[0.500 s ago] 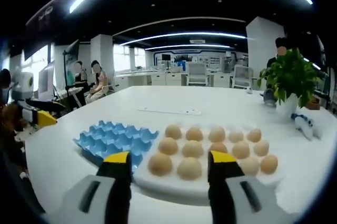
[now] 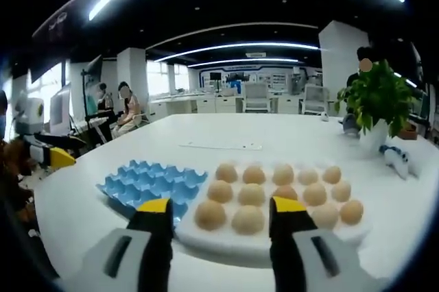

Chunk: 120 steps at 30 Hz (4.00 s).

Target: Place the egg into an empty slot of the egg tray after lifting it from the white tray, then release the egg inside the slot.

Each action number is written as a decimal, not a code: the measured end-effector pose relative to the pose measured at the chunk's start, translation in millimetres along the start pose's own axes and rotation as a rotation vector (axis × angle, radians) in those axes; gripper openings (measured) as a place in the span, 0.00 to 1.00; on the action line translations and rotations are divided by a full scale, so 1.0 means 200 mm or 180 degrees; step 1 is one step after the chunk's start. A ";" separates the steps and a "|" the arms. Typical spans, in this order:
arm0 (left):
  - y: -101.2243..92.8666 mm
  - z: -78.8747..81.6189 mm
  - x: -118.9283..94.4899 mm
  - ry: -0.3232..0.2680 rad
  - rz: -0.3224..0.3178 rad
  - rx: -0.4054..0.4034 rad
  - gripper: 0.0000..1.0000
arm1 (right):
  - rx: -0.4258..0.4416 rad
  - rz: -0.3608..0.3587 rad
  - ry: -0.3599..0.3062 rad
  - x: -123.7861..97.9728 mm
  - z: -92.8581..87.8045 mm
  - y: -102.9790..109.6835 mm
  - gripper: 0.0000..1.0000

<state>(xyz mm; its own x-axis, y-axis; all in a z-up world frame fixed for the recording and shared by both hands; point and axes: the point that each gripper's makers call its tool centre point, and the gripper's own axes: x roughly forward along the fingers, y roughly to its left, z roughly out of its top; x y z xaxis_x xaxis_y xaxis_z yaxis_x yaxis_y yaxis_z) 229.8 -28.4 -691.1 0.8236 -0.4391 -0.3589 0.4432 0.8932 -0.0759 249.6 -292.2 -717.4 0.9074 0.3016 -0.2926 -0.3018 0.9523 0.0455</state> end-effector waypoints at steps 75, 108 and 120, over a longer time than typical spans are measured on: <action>-0.01 -0.05 0.00 0.0078 -0.0079 0.0009 0.79 | -0.0241 0.0090 0.0111 0.12 -0.02 0.07 0.55; -0.01 -0.03 0.00 0.0052 -0.0094 0.0055 0.77 | -0.1019 0.0452 0.0812 0.28 -0.22 0.10 0.30; 0.03 -0.11 0.01 0.0238 0.0027 -0.0182 0.79 | -0.1293 0.0711 0.1244 0.31 -0.24 0.13 0.28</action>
<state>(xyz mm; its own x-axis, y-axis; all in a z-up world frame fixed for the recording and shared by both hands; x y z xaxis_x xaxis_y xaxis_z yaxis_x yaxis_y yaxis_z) 226.6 -22.0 -712.8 0.7975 -0.4251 -0.4280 0.4138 0.9018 -0.1247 284.0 -251.5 -781.3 0.6578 0.3792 -0.6507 -0.6300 0.7506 -0.1994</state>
